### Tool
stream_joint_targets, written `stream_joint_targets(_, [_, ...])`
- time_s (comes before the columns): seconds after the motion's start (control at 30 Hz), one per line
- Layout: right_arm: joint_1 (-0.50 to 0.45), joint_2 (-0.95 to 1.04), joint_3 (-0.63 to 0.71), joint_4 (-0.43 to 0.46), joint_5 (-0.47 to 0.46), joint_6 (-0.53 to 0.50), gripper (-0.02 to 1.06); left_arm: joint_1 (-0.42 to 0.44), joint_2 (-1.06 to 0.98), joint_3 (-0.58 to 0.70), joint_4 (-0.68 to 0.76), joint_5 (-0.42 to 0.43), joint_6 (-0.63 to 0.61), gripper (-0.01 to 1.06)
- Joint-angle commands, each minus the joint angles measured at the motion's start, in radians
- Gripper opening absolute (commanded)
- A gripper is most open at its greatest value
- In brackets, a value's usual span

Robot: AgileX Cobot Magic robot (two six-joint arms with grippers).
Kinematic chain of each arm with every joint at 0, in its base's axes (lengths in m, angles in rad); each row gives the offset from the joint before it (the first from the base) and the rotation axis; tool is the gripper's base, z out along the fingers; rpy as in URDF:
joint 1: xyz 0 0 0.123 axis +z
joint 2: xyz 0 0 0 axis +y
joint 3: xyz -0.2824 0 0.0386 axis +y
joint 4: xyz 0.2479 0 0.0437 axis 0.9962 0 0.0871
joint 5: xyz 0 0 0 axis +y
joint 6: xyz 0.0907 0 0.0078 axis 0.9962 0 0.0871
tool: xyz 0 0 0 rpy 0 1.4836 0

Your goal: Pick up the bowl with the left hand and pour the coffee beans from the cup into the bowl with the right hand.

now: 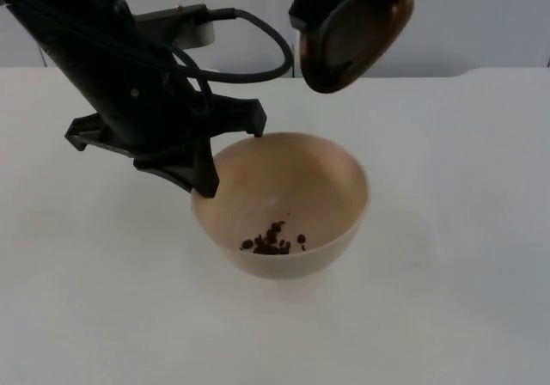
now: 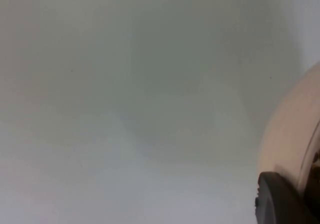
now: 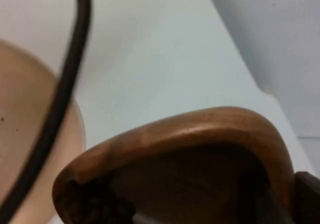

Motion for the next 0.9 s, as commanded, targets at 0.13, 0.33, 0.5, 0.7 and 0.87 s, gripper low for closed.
stream_joint_targets(0.13, [-0.088,-0.034,-0.01,0.231,0.001,-0.075,0.0,-0.005,-0.001,-0.005,-0.008,0.004,0.001,0.0])
stream_joint_targets(0.33, [-0.171,-0.034,-0.01,0.44,0.001,-0.139,0.0,-0.005,-0.001,-0.005,-0.002,0.007,0.001,0.0])
stream_joint_targets(0.5, [-0.207,-0.034,-0.01,0.482,0.001,-0.15,0.0,-0.005,-0.001,-0.005,-0.002,0.007,0.001,0.0])
stream_joint_targets(0.7, [-0.229,-0.034,-0.01,0.526,0.001,-0.167,0.0,-0.005,-0.001,-0.005,0.002,0.007,0.001,0.0])
stream_joint_targets(0.87, [-0.249,-0.034,-0.01,0.575,0.001,-0.191,0.0,-0.005,-0.001,-0.005,0.003,0.016,0.001,0.0])
